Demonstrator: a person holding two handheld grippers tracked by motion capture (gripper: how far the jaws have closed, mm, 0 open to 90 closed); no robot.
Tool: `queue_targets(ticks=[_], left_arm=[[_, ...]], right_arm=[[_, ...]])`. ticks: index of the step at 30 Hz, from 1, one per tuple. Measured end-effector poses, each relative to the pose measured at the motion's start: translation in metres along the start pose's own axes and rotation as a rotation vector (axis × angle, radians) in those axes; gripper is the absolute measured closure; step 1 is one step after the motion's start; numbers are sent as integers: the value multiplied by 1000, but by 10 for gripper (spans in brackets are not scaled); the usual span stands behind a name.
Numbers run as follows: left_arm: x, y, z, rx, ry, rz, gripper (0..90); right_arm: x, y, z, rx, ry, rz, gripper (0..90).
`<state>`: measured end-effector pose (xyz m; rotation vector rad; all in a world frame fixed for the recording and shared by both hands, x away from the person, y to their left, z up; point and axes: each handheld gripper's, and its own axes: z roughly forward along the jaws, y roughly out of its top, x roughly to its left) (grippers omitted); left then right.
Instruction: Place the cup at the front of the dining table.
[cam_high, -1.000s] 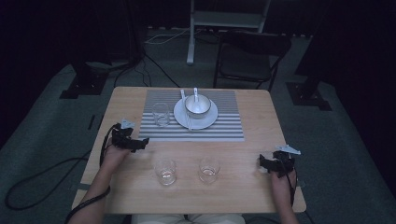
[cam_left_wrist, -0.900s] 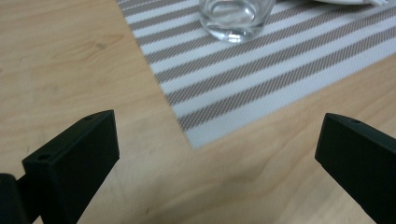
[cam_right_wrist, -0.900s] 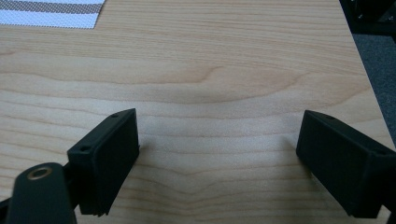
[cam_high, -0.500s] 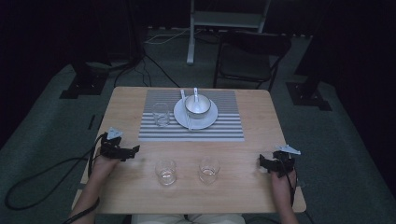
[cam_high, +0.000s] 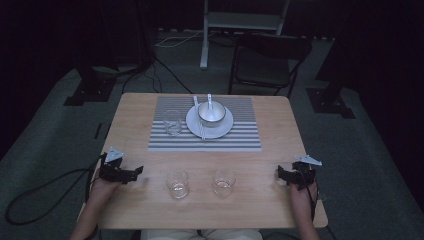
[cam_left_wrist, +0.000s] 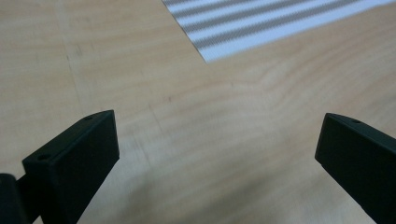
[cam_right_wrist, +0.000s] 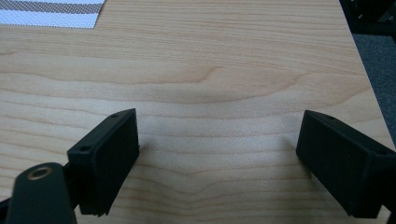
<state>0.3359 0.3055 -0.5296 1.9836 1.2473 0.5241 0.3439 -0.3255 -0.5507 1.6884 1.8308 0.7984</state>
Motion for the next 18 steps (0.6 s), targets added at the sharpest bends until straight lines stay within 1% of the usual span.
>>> queue_targets(ticks=[3,5,8,9,10,11,12,13,15,18], left_arm=[[1,-9,-6,-17,-1,-17,2],[1,-15,-9,-14,7,-18,2],[1,-23,-13,-18,4,-18,2],[1,-26,-15,-26,9,-15,3],[1,-28,-17,-33,23,-17,2],[1,-29,-18,-35,24,-21,2],[1,-31,-20,-44,7,-37,3],[1,-31,-22,-40,3,-37,3],[0,-33,-26,-43,20,-22,3],[-1,-37,-31,-44,3,-38,3]], right_arm=[[0,0,0,0,0,0,126],[0,0,0,0,0,0,126],[0,0,0,0,0,1,126],[0,0,0,0,0,0,126],[0,0,0,0,0,1,126],[0,0,0,0,0,2,126],[0,0,0,1,-1,1,126],[0,0,0,1,-1,1,126],[0,0,0,1,-1,1,126],[0,0,0,1,-1,1,126]])
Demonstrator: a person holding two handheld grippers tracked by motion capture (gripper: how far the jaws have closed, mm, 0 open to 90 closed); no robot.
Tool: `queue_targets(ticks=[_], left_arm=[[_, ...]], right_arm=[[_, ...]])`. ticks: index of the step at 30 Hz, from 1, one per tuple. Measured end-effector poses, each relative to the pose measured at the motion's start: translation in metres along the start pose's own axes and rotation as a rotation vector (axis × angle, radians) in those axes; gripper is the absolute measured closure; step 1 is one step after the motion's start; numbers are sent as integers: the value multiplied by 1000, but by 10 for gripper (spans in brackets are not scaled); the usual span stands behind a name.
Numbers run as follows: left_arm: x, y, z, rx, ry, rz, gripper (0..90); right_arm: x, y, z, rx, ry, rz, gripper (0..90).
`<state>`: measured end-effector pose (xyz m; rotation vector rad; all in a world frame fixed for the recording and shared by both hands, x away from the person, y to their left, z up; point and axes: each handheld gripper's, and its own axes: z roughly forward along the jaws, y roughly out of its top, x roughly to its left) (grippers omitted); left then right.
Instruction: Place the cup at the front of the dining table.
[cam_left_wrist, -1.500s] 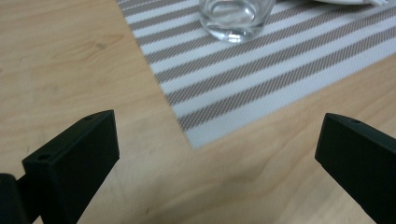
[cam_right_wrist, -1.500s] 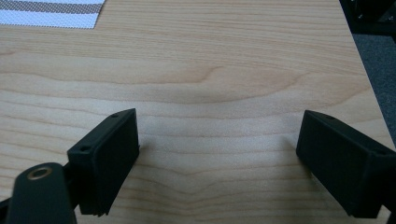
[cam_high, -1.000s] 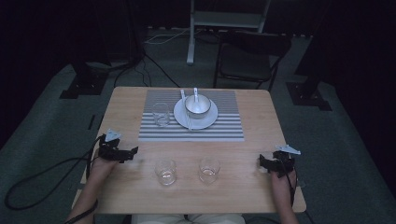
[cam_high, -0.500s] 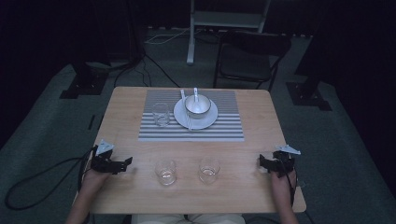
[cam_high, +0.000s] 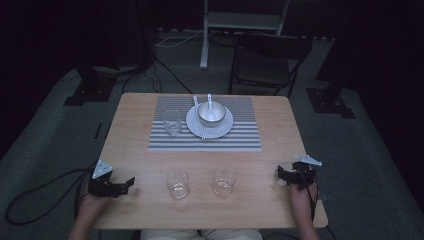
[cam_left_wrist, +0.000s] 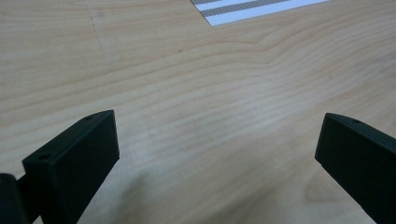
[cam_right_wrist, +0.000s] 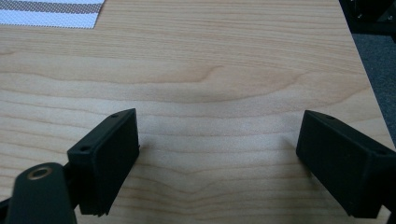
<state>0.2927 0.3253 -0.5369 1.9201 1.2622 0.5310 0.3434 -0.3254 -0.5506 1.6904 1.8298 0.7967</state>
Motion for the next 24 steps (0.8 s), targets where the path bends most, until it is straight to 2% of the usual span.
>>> queue_targets(ticks=[6,10,12,17,20,24], left_arm=[[-6,-8,-9,7,-3,1,2],[-7,-15,-17,-19,32,-6,3],[-8,-19,-19,-6,47,5,2],[-7,-25,-26,-4,53,1,2],[-6,-29,-32,-35,86,-3,3],[-3,-35,-38,-29,124,-5,3]], right_arm=[[0,0,0,0,0,0,126],[0,0,0,0,0,0,126],[0,0,0,0,0,0,126],[0,0,0,0,0,0,126],[0,0,0,0,0,0,126],[0,0,0,0,0,0,126]])
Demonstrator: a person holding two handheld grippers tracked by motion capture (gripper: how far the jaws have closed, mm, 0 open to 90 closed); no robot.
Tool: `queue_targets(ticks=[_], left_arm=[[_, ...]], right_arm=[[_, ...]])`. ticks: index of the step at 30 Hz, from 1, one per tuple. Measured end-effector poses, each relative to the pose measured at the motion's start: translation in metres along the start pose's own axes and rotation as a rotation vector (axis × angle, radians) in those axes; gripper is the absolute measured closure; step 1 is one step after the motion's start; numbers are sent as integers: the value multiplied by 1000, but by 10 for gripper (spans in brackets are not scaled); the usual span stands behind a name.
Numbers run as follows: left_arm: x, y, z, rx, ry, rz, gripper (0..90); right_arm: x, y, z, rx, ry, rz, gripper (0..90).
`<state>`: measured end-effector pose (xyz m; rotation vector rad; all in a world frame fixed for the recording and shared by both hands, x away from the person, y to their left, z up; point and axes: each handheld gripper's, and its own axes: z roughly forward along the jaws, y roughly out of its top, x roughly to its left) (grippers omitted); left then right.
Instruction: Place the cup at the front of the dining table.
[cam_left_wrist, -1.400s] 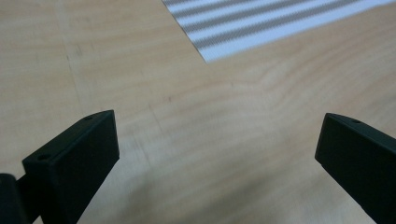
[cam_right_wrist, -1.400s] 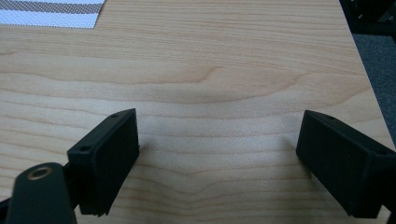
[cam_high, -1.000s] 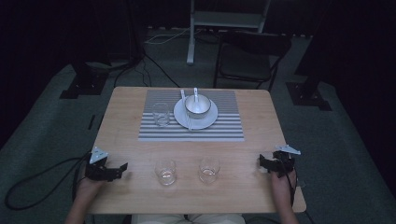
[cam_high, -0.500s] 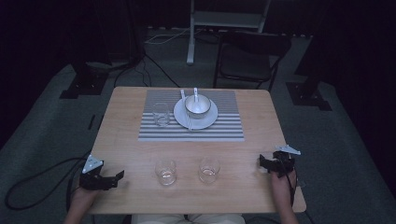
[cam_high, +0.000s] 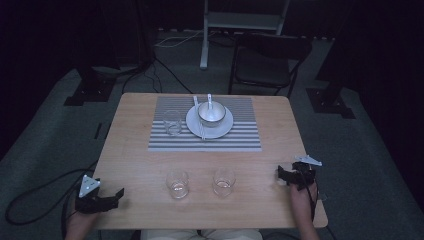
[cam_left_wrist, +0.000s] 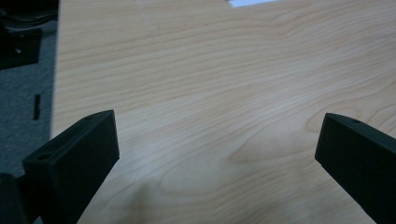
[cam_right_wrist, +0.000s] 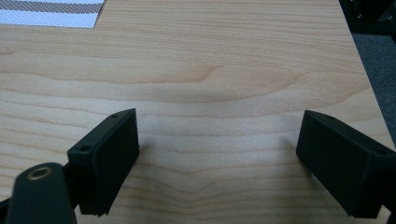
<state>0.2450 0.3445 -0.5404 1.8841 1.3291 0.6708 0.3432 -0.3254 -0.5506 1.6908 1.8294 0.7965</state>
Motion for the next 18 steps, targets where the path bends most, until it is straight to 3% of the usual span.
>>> queue_targets(ticks=[2,5,8,18], left_arm=[[2,-3,-2,-2,18,-8,3],[6,-6,-5,-12,16,-58,3],[8,-8,-7,-26,15,-74,3],[6,-8,-4,-6,6,-59,3]], right_arm=[[0,0,0,0,0,0,126],[0,0,0,0,0,1,126],[0,0,0,0,0,1,126],[0,0,0,0,0,1,126]])
